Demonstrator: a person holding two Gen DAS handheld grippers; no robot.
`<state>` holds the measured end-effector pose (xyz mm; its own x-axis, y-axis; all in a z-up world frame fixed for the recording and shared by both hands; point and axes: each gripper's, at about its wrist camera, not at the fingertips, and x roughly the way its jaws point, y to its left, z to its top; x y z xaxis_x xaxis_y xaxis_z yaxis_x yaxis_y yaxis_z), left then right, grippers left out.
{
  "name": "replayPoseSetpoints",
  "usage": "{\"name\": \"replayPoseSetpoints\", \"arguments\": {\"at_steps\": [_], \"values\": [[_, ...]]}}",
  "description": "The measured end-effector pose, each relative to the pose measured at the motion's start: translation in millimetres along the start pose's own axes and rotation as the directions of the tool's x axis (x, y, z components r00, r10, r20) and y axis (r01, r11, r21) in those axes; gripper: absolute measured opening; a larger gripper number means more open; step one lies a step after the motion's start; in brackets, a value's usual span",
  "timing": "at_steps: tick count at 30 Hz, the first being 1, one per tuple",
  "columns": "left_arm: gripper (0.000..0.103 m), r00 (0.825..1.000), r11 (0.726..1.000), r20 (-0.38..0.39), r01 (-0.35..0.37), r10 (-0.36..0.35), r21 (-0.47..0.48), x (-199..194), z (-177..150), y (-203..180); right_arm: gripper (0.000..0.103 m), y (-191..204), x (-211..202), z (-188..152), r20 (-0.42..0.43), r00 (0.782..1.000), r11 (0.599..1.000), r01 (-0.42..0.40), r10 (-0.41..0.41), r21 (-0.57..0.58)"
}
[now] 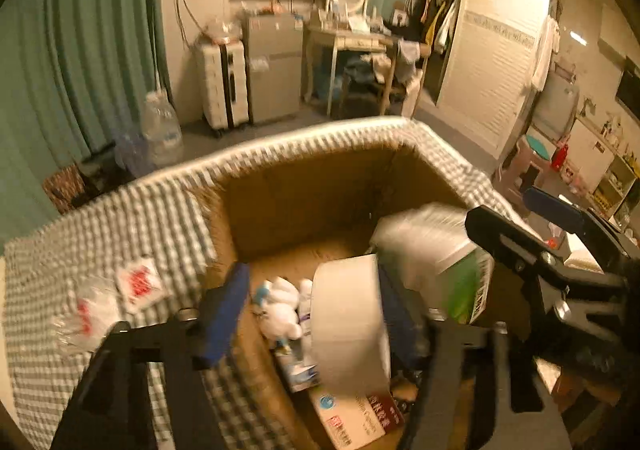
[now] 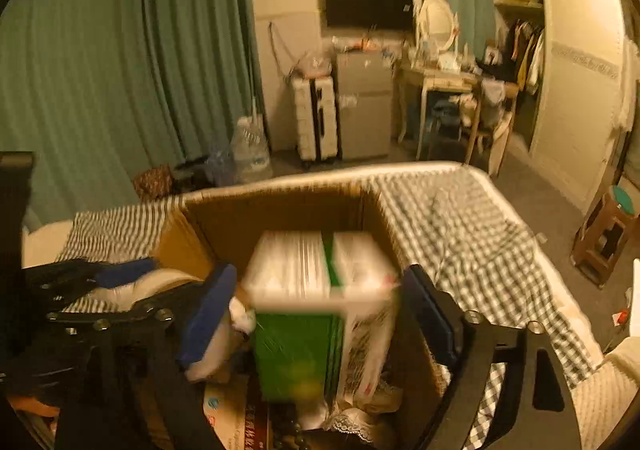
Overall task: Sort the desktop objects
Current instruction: 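Open the left tool to drop the tape while the right tool releases the medicine box, then move both tools back over the remaining items on the bed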
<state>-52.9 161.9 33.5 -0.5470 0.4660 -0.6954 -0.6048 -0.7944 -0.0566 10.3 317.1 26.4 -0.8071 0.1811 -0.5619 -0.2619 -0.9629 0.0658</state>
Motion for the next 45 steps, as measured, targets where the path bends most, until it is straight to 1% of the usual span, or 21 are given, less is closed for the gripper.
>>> {"name": "replayPoseSetpoints", "arguments": {"at_steps": [3, 6, 8, 11, 14, 16, 17, 20, 22, 24, 26, 28, 34, 36, 38, 40, 41, 42, 43, 44, 45], "values": [[0.082, 0.998, 1.0, 0.063, -0.001, 0.002, -0.022, -40, 5, 12, 0.09, 9, -29, 10, 0.056, 0.997, 0.999, 0.054, -0.054, -0.004], [0.087, 0.988, 0.998, 0.145, -0.043, 0.048, -0.037, -93, 0, 31, 0.091, 25, -66, 20, 0.124, 0.99, 0.997, 0.074, -0.072, -0.01], [0.096, 0.977, 0.994, 0.188, -0.092, 0.1, -0.05, -125, -6, 48, 0.096, 40, -89, 26, 0.166, 0.984, 0.998, 0.067, -0.063, -0.017], [0.103, 0.954, 0.979, 0.228, -0.177, 0.196, -0.105, -167, -23, 81, 0.101, 75, -118, 34, 0.215, 0.976, 0.999, 0.025, -0.018, -0.033], [0.103, 0.936, 0.955, 0.211, -0.252, 0.282, -0.159, -193, -41, 120, 0.103, 112, -133, 37, 0.228, 0.971, 0.995, -0.048, 0.065, -0.082], [0.103, 0.921, 0.932, 0.179, -0.316, 0.346, -0.178, -200, -59, 145, 0.103, 142, -133, 34, 0.195, 0.972, 0.986, -0.108, 0.132, -0.129], [0.103, 0.919, 0.924, 0.154, -0.335, 0.364, -0.184, -198, -67, 156, 0.103, 155, -132, 31, 0.171, 0.972, 0.979, -0.139, 0.164, -0.147], [0.103, 0.93, 0.917, 0.034, -0.354, 0.366, -0.182, -175, -93, 190, 0.103, 194, -112, 21, 0.084, 0.969, 0.959, -0.214, 0.233, -0.186], [0.103, 0.941, 0.917, -0.082, -0.338, 0.328, -0.213, -144, -113, 216, 0.103, 218, -93, 6, 0.0, 0.967, 0.946, -0.25, 0.255, -0.207], [0.103, 0.952, 0.908, -0.173, -0.296, 0.253, -0.298, -117, -138, 239, 0.103, 232, -68, -10, -0.083, 0.963, 0.938, -0.268, 0.256, -0.22], [0.103, 0.95, 0.877, -0.263, -0.268, 0.171, -0.399, -90, -165, 264, 0.103, 245, -39, -26, -0.175, 0.95, 0.933, -0.294, 0.26, -0.208], [0.103, 0.93, 0.826, -0.35, -0.28, 0.108, -0.49, -61, -184, 282, 0.103, 248, -12, -39, -0.242, 0.935, 0.935, -0.307, 0.261, -0.177], [0.102, 0.887, 0.679, -0.457, -0.296, -0.065, -0.672, 1, -217, 300, 0.103, 248, 71, -94, -0.486, 0.846, 0.963, -0.267, 0.219, -0.03], [0.101, 0.869, 0.662, -0.486, -0.314, -0.088, -0.68, 20, -222, 296, 0.103, 239, 96, -113, -0.55, 0.813, 0.975, -0.222, 0.192, 0.012], [0.103, 0.859, 0.662, -0.51, -0.354, -0.05, -0.66, 30, -222, 291, 0.103, 227, 121, -131, -0.615, 0.77, 0.984, -0.164, 0.172, 0.071], [0.103, 0.849, 0.631, -0.528, -0.401, -0.016, -0.664, 37, -222, 288, 0.103, 217, 143, -147, -0.666, 0.719, 0.98, -0.139, 0.199, 0.143], [0.103, 0.844, 0.62, -0.537, -0.421, 0.0, -0.662, 39, -222, 286, 0.103, 214, 151, -152, -0.67, 0.713, 0.978, -0.131, 0.207, 0.163], [0.103, 0.838, 0.617, -0.546, -0.439, 0.019, -0.653, 40, -221, 283, 0.103, 213, 156, -153, -0.656, 0.727, 0.978, -0.121, 0.204, 0.17], [0.103, 0.836, 0.623, -0.547, -0.447, 0.036, -0.642, 41, -221, 279, 0.102, 217, 156, -151, -0.628, 0.756, 0.983, -0.125, 0.184, 0.138], [0.103, 0.837, 0.634, -0.545, -0.447, 0.049, -0.631, 40, -221, 275, 0.083, 225, 154, -148, -0.604, 0.778, 0.985, -0.152, 0.173, 0.086], [0.103, 0.84, 0.647, -0.54, -0.443, 0.057, -0.62, 38, -222, 270, 0.058, 232, 151, -146, -0.583, 0.798, 0.986, -0.166, 0.152, 0.029]]}}
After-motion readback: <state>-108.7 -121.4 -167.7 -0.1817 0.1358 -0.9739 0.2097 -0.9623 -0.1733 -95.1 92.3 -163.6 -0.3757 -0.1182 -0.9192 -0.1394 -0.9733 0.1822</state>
